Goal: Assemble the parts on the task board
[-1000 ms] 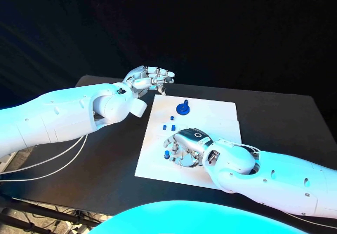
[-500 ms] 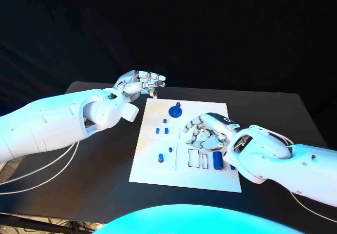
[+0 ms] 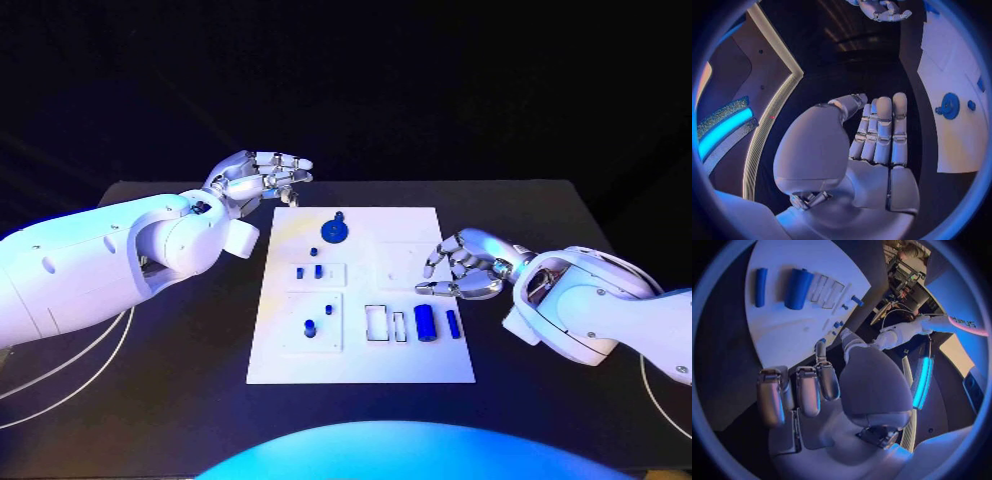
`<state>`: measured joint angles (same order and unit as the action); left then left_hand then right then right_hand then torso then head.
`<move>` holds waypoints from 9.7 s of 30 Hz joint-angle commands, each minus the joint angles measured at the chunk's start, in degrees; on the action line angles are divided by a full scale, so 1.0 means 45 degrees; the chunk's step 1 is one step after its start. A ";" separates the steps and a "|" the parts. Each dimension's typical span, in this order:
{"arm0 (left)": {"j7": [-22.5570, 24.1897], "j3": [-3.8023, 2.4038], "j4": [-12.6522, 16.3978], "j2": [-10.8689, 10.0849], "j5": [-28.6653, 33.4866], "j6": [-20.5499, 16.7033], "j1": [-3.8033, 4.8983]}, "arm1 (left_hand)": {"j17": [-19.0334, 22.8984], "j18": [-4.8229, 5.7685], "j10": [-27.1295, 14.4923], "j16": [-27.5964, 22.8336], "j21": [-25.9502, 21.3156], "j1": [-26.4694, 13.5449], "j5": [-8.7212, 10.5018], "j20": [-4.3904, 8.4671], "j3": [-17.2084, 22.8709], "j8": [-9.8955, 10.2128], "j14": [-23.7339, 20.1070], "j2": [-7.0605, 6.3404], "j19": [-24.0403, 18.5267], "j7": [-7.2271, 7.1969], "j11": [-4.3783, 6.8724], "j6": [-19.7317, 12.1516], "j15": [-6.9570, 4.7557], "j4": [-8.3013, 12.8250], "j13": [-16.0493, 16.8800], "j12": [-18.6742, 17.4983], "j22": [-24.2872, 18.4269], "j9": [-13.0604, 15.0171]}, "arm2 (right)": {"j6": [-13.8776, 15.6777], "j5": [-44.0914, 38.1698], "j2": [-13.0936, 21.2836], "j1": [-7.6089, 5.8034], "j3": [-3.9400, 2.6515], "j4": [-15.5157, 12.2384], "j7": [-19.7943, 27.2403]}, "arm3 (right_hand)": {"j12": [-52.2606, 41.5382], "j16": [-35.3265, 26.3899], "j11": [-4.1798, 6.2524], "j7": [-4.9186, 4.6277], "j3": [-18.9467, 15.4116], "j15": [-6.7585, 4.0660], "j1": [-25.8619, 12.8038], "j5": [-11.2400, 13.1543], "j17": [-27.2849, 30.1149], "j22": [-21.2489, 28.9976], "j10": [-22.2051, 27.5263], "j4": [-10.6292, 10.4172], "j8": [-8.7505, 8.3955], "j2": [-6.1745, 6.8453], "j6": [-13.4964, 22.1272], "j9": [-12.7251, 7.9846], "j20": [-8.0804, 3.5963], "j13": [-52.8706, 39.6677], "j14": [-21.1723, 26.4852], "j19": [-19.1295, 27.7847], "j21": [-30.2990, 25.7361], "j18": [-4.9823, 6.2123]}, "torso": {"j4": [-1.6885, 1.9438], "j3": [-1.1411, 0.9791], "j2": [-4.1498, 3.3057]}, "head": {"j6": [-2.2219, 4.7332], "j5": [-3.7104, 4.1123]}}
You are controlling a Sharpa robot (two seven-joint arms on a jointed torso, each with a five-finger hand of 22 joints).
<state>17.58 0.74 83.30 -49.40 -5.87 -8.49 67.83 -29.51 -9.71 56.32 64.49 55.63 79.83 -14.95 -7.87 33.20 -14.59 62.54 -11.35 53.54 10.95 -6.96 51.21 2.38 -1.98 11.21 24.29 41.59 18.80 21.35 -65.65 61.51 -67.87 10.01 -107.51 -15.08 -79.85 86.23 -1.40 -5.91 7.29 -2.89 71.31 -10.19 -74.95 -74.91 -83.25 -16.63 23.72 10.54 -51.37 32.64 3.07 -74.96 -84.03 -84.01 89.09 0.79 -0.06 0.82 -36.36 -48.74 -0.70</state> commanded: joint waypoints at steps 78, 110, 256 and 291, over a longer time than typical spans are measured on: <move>-0.0012 0.0000 0.0125 -0.0064 0.0056 0.0291 0.0005 | 0.0056 -0.0203 -0.0129 -0.0065 -0.0166 -0.0093 -0.0020 -0.0035 -0.0064 -0.0007 -0.0080 0.0112 0.0057 -0.0001 0.0005 0.0005 0.0038 -0.0104 -0.0005 0.0130 -0.0086 0.0048 | 0.0654 0.0168 -0.0977 0.1077 0.0157 0.0098 -0.3088 | -0.0724 0.0301 0.0392 0.0441 -0.1817 -0.0261 0.0833 -0.1133 -0.1494 -0.3353 -0.0596 -0.0026 0.0147 -0.2112 -0.0927 0.0628 -0.0220 -0.2163 -0.0979 -0.1330 0.0203 -0.0176 | 0.0021 0.0013 0.0013 | -0.0094 0.0403; -0.0045 0.0002 0.0174 -0.0042 0.0056 0.0321 0.0007 | 0.0061 -0.0203 -0.0134 -0.0063 -0.0178 -0.0098 -0.0022 -0.0033 -0.0068 -0.0006 -0.0083 0.0115 0.0062 0.0002 0.0004 -0.0001 0.0035 -0.0111 -0.0007 0.0141 -0.0095 0.0049 | -0.0707 0.1280 -0.2524 0.0938 0.0166 0.0426 -0.3383 | -0.0577 0.0279 0.0386 0.0436 -0.1841 -0.0262 -0.0647 -0.0423 -0.1483 -0.3353 -0.0584 -0.0028 -0.0038 -0.1858 -0.1163 0.0619 -0.0230 -0.2097 -0.0976 -0.1330 0.0203 -0.0176 | 0.0045 0.0016 -0.0003 | -0.0122 0.0240; 0.0136 0.0050 0.0419 -0.0149 0.0158 0.0321 -0.0071 | 0.0100 -0.0198 -0.0199 -0.0034 -0.0310 -0.0210 -0.0009 -0.0044 -0.0158 0.0011 -0.0097 0.0117 0.0102 0.0005 -0.0001 -0.0076 0.0049 -0.0242 -0.0035 0.0228 -0.0192 0.0060 | -0.0953 -0.2401 0.0145 0.1389 0.0239 0.0605 -0.3191 | -0.0561 0.0244 0.0314 0.0364 -0.1201 -0.0183 0.0408 0.1246 -0.1659 -0.3353 -0.0667 -0.0018 -0.0859 -0.0667 -0.1517 0.0826 -0.0136 -0.2272 -0.1001 -0.1330 0.0203 -0.0176 | -0.0006 0.0069 0.0054 | -0.0127 0.0713; 0.0042 0.0052 0.0522 -0.0305 0.0113 0.0322 -0.0067 | 0.0104 -0.0199 -0.0202 -0.0030 -0.0323 -0.0192 -0.0012 -0.0043 -0.0157 0.0006 -0.0099 0.0127 0.0110 0.0004 0.0002 -0.0073 0.0046 -0.0240 -0.0038 0.0239 -0.0202 0.0064 | -0.0454 -0.2982 -0.0387 0.1545 0.0266 0.0531 -0.3581 | -0.0585 0.0233 0.0557 0.0576 0.4389 -0.0398 0.1750 -0.2027 -0.1727 -0.3353 -0.0724 0.1439 -0.1000 0.0287 -0.1959 0.0939 -0.0369 -0.2351 -0.1014 -0.1330 0.0203 -0.0176 | -0.0024 0.0073 0.0069 | -0.0280 0.0660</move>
<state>17.57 1.01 85.49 -50.84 -5.53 -7.87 67.51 -29.10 -9.71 55.92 64.49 54.48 79.30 -14.95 -8.07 32.42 -14.59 62.34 -10.82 53.75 10.95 -6.96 51.21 2.58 -2.77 11.12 25.01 40.74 19.03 18.38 -80.77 59.81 -61.03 11.09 -104.83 -30.24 -82.40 87.34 0.61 -3.36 26.01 -4.23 80.39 -18.30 -74.95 -74.90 -84.04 -10.65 18.22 12.20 -60.07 35.89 1.84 -74.91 -83.93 -84.01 89.75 0.82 -0.14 1.15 -36.04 -49.98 2.24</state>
